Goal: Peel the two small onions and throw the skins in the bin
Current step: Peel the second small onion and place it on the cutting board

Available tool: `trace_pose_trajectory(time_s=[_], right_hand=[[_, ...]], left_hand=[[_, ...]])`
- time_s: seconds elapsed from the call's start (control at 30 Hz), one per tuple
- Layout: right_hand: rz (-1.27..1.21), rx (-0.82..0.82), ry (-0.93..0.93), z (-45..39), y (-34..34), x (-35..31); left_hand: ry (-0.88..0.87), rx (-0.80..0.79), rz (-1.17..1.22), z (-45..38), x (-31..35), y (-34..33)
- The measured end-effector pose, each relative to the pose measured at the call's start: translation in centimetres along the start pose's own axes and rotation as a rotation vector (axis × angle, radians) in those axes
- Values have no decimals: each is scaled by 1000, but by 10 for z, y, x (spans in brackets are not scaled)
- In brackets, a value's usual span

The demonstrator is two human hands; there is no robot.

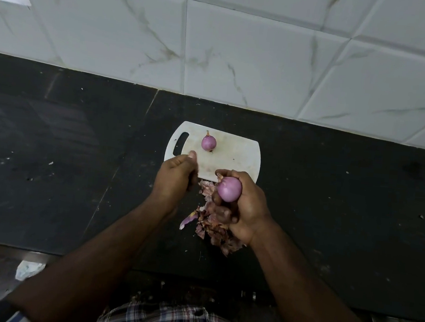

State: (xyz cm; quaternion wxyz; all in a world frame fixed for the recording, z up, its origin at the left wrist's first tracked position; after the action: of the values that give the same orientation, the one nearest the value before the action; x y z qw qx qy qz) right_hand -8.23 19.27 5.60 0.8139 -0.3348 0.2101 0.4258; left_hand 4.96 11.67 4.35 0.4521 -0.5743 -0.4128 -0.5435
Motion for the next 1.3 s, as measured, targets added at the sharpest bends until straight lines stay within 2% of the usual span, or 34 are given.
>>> trace_pose_trajectory(time_s=[0.13,0.27,0.3,0.4,0.6,0.8,0.97,1.17,1.3], right_hand=[[37,82,-2,-8,7,-2],[154,96,40,-10,12,-4],[183,68,46,-10,13,-4],[197,-3,131,-7,16,-5],[107,148,301,-14,14,1],[208,366,436,-19,9,2],[325,337,416,-21,13,-7],[442,238,565,-18,16,-20],[462,391,668,-23,17,-22]], left_hand=[[-25,-140,-275,-2,-6,11],[11,-406,-63,7,-12,5],[3,-406,-56,7,-15,5],[8,-274,30,5,-15,4],[143,-159,330,6,-12,-2],[201,-97,427,6,-19,-6],[198,-47,431,2,-17,-2],[178,-51,363,-3,-17,1],[182,-148,437,-3,-19,2]])
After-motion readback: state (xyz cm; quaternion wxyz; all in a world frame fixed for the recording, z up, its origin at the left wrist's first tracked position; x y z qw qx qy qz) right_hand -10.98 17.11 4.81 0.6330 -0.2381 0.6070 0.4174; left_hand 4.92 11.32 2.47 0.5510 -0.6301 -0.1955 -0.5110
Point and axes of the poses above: each hand's wrist, its own z-axis away from the middle knuckle, its own y-axis out of the back of the hand, x = y × z, the point moved 1 cm from there along -z, towards the middle knuckle, and after that the axes turned 13 degrees about -y, right-handed, at the moved point
